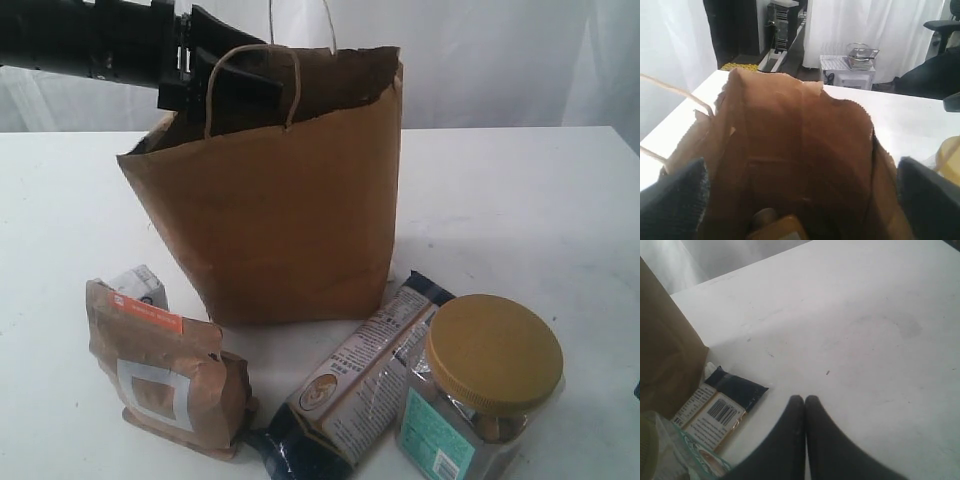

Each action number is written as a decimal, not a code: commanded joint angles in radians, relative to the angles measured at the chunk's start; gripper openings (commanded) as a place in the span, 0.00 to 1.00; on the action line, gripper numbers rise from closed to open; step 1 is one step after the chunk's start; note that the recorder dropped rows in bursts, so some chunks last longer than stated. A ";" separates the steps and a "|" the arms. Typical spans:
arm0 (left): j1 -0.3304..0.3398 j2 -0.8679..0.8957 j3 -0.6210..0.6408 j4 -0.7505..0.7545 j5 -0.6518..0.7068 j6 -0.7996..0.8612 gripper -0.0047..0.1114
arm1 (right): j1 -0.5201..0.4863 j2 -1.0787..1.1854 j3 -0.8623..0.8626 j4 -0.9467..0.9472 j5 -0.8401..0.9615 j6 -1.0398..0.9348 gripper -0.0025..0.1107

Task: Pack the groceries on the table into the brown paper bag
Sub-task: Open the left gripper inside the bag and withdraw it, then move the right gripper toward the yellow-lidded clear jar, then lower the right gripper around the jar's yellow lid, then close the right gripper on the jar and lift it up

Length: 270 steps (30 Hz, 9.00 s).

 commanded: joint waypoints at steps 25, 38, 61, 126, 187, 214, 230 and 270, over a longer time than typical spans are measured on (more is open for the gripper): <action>0.000 -0.275 -0.109 -0.315 -1.097 0.004 0.93 | -0.005 0.003 -0.005 0.001 -0.719 0.004 0.02; 0.000 -0.375 -0.088 -0.387 -1.803 0.331 0.04 | -0.005 0.252 -0.575 -0.264 -0.640 0.002 0.02; 0.075 -1.087 1.007 -0.387 -1.176 0.196 0.04 | -0.005 0.672 -0.872 0.370 0.787 -0.994 0.02; 0.097 -1.756 1.497 -0.387 -1.150 0.017 0.04 | 0.326 0.959 -1.069 0.404 1.111 -1.005 0.93; 0.097 -1.756 1.497 -0.387 -1.114 -0.002 0.04 | 0.559 1.001 -1.176 0.130 1.111 -0.855 0.93; 0.097 -1.756 1.497 -0.387 -1.067 -0.003 0.04 | 0.603 1.013 -1.062 0.029 1.111 -0.562 0.93; 0.097 -1.756 1.497 -0.387 -1.061 -0.006 0.04 | 0.603 1.013 -1.020 0.102 1.111 -0.560 0.93; 0.097 -1.756 1.497 -0.387 -1.066 -0.006 0.04 | 0.603 0.813 -1.317 0.595 1.111 -0.542 0.02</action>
